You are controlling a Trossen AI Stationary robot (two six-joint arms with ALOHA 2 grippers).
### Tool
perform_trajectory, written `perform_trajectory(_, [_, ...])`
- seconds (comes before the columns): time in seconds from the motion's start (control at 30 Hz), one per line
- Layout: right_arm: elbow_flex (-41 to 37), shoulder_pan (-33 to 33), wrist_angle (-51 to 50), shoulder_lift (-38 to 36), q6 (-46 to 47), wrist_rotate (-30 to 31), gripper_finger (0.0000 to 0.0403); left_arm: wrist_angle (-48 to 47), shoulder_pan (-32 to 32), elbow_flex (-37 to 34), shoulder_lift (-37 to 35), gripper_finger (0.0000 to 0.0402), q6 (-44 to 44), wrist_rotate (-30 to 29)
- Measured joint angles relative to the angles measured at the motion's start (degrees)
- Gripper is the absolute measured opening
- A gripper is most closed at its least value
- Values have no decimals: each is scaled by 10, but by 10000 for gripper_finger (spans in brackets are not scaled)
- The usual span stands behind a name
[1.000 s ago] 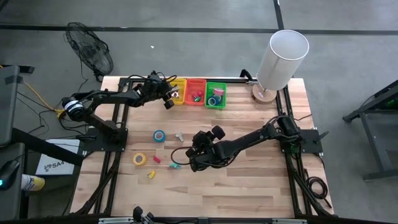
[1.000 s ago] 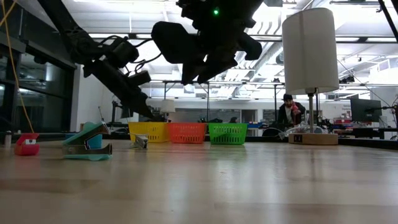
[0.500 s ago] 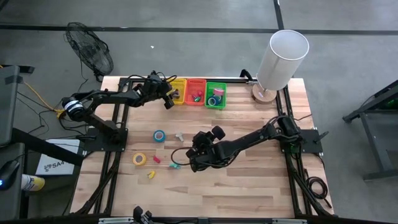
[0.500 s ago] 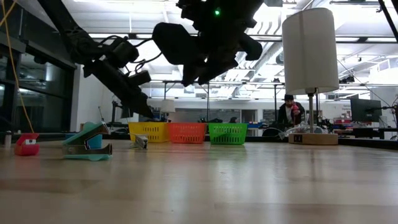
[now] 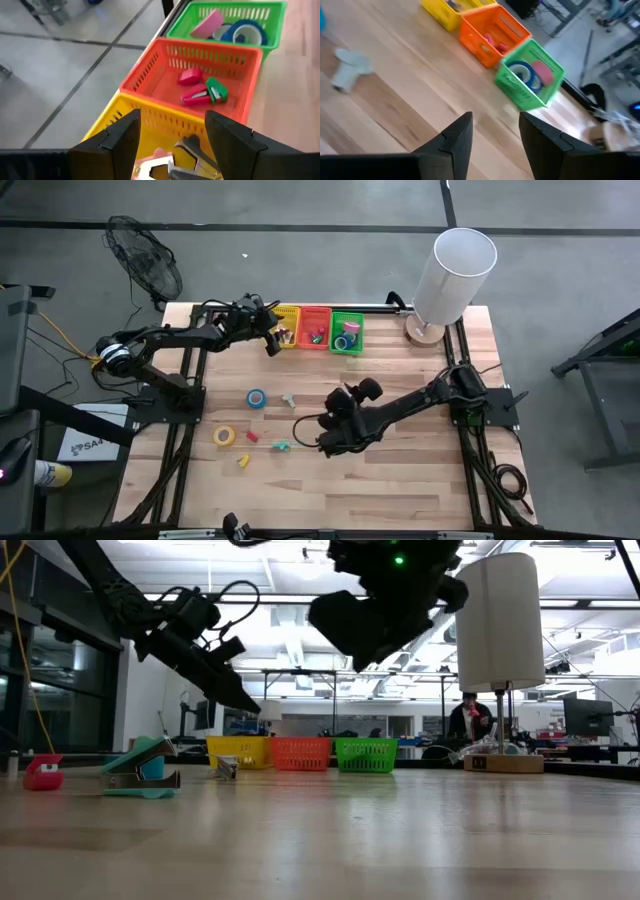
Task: Pick and place Stapler, Stapler remover, tape
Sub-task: Put the light blue tape into the green basket
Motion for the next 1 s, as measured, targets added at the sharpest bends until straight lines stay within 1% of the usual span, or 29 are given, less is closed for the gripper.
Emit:
perform_trajectory(0.13, [0,0,-57,0,33,4,153,-7,-3,0,-24,218,2,27])
perform_trajectory(0.27, [0,-2,-90,0,40,16,153,-33,-23,0,-55,218,15,20])
perform_trajectory(0.43, [-11,-13,-101,-1,29,16,153,-102,-50,0,-120,218,27,-27])
perform_trajectory(0.53, [-50,-22,-82,-15,24,11,153,-153,-70,0,-166,218,32,-55])
perform_trajectory(0.63, [-111,-27,-25,-47,9,-2,152,-214,-92,0,-210,218,26,-76])
perform_trajectory(0.7, [-157,-28,35,-76,-17,-9,152,-252,-106,0,-232,218,15,-86])
perform_trajectory(0.87, [-269,-19,223,-168,-107,-11,151,-372,-141,0,-272,218,-29,-114])
perform_trajectory(1.0, [-357,-13,384,-241,-208,-51,151,-457,-167,0,-275,218,-73,-144])
